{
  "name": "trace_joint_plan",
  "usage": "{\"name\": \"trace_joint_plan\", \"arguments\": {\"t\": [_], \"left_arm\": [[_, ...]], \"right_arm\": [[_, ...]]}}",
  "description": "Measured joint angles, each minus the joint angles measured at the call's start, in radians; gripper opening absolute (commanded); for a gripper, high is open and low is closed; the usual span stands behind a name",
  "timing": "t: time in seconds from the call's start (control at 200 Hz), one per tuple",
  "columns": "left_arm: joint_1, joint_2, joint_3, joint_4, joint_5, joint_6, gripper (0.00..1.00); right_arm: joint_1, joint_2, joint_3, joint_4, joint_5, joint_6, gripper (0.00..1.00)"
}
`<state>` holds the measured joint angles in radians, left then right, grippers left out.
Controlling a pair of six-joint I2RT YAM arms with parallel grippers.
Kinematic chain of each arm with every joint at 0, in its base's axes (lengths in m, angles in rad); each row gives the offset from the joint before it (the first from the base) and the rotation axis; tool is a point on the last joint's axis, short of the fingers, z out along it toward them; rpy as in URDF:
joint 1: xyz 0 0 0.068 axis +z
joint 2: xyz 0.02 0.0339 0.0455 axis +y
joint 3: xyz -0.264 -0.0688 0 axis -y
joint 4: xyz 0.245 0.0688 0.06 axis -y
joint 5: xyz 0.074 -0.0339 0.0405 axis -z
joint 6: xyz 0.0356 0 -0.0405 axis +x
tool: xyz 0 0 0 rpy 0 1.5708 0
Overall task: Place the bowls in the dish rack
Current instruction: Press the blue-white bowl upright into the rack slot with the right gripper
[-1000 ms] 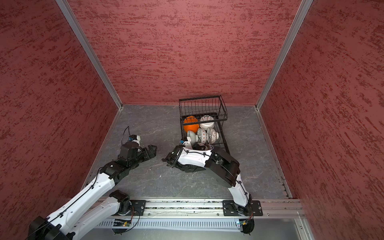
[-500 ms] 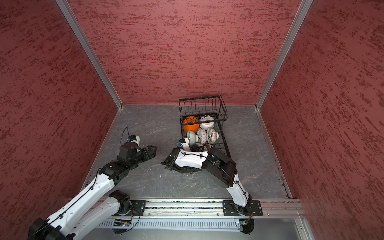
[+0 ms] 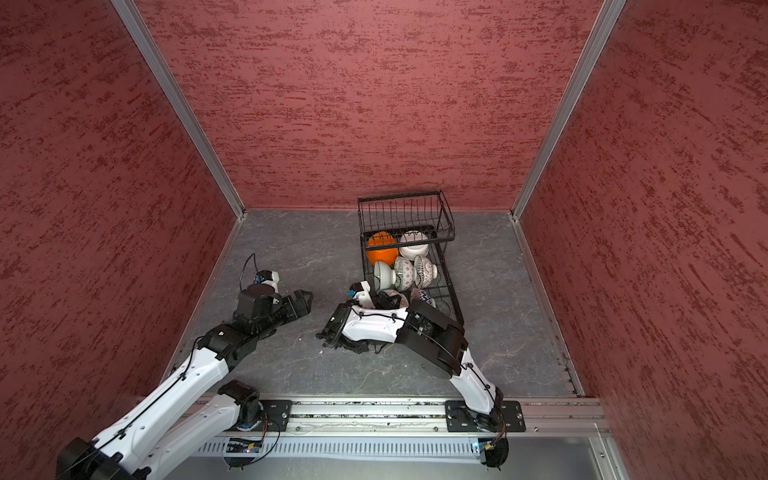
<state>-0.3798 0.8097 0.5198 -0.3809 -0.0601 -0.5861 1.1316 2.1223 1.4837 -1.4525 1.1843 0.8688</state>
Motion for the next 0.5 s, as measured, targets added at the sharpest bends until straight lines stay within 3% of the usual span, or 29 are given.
{"name": "trace_joint_plan", "arguments": {"t": [0.501], "left_arm": [[0.005, 0.0, 0.0, 0.0, 0.003, 0.0, 1.0]], "right_arm": [[-0.06, -0.015, 0.001, -0.096, -0.025, 0.135, 0.0]]}}
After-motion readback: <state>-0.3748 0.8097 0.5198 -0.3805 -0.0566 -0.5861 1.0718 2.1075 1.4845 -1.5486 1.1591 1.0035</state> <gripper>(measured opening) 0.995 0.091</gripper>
